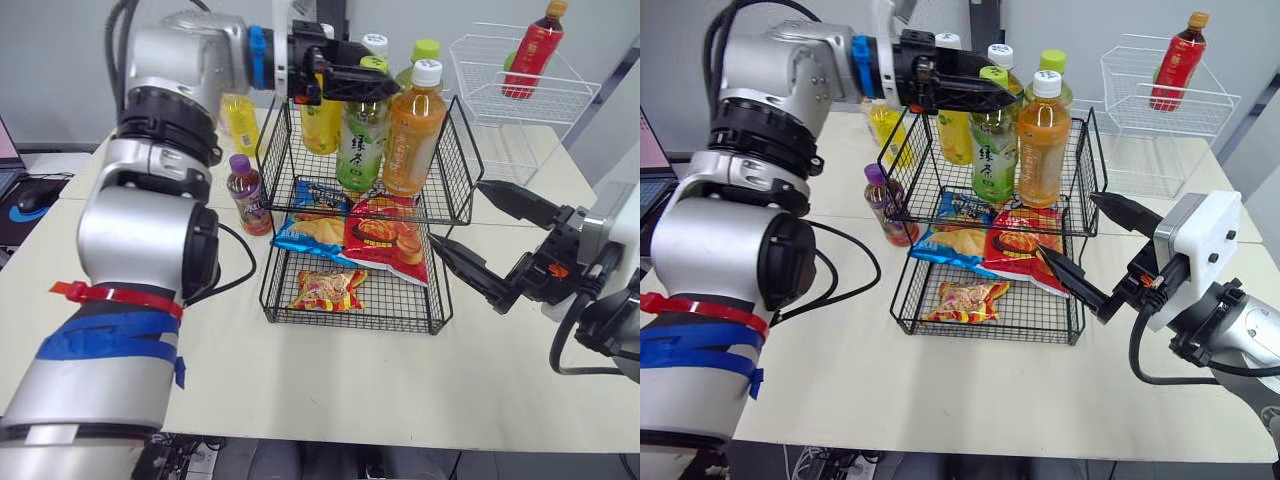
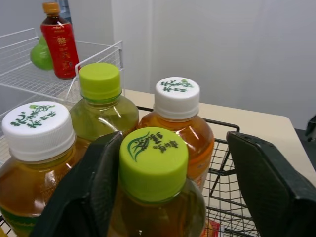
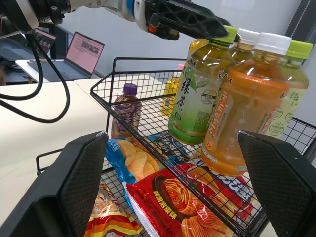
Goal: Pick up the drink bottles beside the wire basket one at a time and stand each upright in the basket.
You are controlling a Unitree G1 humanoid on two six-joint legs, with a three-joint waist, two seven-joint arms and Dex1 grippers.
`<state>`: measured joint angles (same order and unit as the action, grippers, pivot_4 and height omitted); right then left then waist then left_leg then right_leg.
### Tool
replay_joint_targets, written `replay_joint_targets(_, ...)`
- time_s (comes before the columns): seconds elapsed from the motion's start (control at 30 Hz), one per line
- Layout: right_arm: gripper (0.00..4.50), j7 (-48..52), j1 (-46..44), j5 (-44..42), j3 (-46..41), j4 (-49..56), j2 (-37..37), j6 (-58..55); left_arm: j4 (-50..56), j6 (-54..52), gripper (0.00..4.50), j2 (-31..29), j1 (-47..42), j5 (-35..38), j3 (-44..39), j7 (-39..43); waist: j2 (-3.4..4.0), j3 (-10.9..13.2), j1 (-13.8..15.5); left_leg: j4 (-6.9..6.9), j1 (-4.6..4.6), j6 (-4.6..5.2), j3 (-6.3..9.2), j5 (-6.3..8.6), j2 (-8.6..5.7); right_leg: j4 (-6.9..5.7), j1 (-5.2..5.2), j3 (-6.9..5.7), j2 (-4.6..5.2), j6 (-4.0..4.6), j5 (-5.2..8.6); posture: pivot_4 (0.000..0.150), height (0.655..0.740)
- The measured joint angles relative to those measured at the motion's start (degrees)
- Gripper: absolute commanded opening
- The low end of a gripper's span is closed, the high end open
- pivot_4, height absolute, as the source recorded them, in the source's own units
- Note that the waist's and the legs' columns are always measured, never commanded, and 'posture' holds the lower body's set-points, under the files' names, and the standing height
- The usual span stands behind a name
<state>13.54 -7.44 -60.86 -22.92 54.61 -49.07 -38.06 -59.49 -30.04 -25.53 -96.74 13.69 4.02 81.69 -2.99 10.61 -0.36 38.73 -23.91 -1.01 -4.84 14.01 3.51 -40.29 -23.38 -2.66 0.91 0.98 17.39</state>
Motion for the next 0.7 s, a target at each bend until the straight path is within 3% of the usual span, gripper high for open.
replay_joint_targets(0.13, 4.5, -0.1, 0.0, -0.1, 0.0, 0.4, 0.0, 0.1, 3.7, -2.3, 4.44, -2.9, 0.3, 0.3, -1.1, 1.4, 0.0, 0.0, 0.0, 0.02, -0.01, 0.01, 0.01, 0.01, 0.0, 0.0, 0.0, 0.0, 0.01, 0.0, 0.0, 0.15, 0.74)
replay_joint_targets(0.33, 4.5, 0.8, -0.6, -0.4, 1.3, 0.0, 0.1, 0.5, 19.5, -8.7, 4.44, -9.2, 8.3, 4.0, -4.4, 1.1, 0.03, 0.0, -0.2, 0.02, 0.04, -0.15, 0.0, -0.09, 0.04, -0.08, 0.01, 0.04, 0.01, 0.01, -0.01, 0.15, 0.74)
replay_joint_targets(0.53, 4.5, 2.9, -2.6, -0.6, 3.6, -1.6, 0.1, 1.1, 32.2, -17.2, 4.44, -17.0, 13.6, 6.7, -9.5, -6.0, 0.05, 0.0, -0.2, 0.05, 0.08, -0.16, -0.01, -0.09, 0.03, -0.12, 0.01, 0.07, 0.01, 0.01, 0.0, 0.15, 0.74)
replay_joint_targets(0.7, 4.5, 4.6, -4.7, 0.9, 9.4, -1.9, 1.1, 1.2, 39.9, -18.9, 4.44, -24.2, 24.3, 7.4, -12.5, -10.0, 0.13, -0.1, -0.1, 0.1, 0.14, -0.15, -0.02, -0.09, 0.05, -0.29, 0.02, 0.09, 0.03, 0.01, -0.01, 0.15, 0.74)
